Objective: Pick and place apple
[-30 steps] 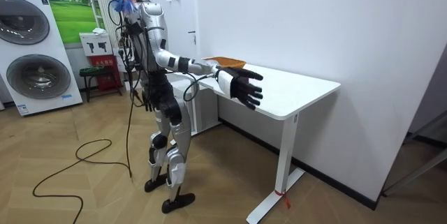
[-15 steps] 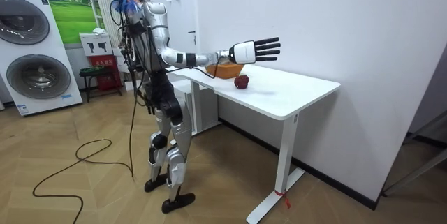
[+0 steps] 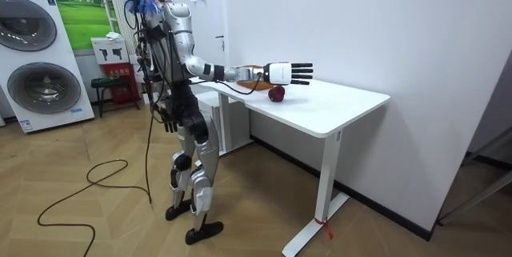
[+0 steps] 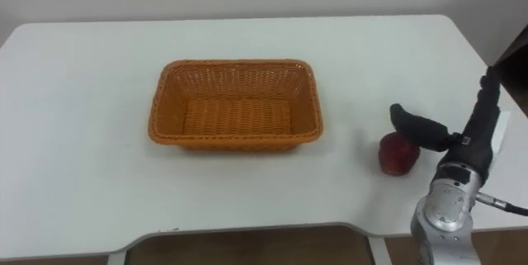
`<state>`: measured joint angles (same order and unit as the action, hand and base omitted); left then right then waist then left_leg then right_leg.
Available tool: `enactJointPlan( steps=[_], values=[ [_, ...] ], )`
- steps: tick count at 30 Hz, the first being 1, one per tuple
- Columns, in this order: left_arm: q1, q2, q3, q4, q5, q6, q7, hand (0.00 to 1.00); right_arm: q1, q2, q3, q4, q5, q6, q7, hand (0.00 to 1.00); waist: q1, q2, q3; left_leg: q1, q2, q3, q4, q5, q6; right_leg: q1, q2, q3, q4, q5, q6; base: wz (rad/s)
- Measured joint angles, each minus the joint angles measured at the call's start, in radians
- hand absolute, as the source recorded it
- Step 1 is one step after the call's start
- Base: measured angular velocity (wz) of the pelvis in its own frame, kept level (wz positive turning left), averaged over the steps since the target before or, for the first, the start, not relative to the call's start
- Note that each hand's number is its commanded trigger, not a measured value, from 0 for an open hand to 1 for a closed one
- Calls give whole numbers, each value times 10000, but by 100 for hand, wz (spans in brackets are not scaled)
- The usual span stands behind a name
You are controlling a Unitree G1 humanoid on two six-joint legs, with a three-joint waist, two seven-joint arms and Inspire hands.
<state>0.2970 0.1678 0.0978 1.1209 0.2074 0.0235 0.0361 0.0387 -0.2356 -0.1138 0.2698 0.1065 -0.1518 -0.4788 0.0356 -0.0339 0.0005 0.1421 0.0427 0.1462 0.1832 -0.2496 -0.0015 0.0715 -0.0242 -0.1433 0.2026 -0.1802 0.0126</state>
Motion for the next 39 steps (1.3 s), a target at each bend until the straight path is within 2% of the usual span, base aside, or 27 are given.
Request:
enactJointPlan(
  steps=[4, 11, 19, 32, 33, 34, 39],
  values=[
    [-14, 61, -17, -9, 1, -1, 0, 0, -1, 1, 205, 76, -28, 0, 197, 0, 0, -143, 12, 94, -2, 20, -4, 0, -1, 102, -4, 3, -22, 5, 7, 0],
    [-133, 61, -39, -34, -6, -5, 84, 0, 141, 1, 308, 412, -754, -3, 587, 0, -92, -32, 54, 92, -4, 47, -15, 0, 0, 134, -11, 12, -22, 8, 12, 0],
    [-209, 61, -42, -14, 1, -15, 259, 0, 726, 5, 941, 797, -774, 0, 911, 0, -31, 12, 20, 104, -1, 67, -87, 0, 0, 96, 10, 56, -11, 8, 11, 0],
    [-214, 61, -44, -43, 4, -15, 285, 0, 1224, 19, 973, 795, -778, 0, 959, 0, -52, 22, -29, 56, -1, 64, -21, 0, 0, 87, -9, 26, -7, 8, 12, 0],
    [-214, 61, -45, -44, 4, -15, 285, 0, 1248, 19, 973, 795, -778, 0, 959, 68, -62, 26, -32, 66, -1, 64, -18, 0, 0, 92, -10, 28, -6, 8, 12, 0],
    [-213, 61, -47, -43, 3, -15, 291, 0, 1287, 20, 974, 818, -777, -8, 958, 100, -70, 31, -34, 87, -1, 65, -14, 0, 0, 110, -9, 29, -5, 8, 11, 0],
    [-189, 59, -48, -42, -6, -17, 521, 0, 1353, 20, 990, 1226, -1121, -200, 886, 100, -72, 39, -50, 104, 0, 60, 25, -3, 0, 128, -11, 21, -9, 8, 11, 0]
  ],
)
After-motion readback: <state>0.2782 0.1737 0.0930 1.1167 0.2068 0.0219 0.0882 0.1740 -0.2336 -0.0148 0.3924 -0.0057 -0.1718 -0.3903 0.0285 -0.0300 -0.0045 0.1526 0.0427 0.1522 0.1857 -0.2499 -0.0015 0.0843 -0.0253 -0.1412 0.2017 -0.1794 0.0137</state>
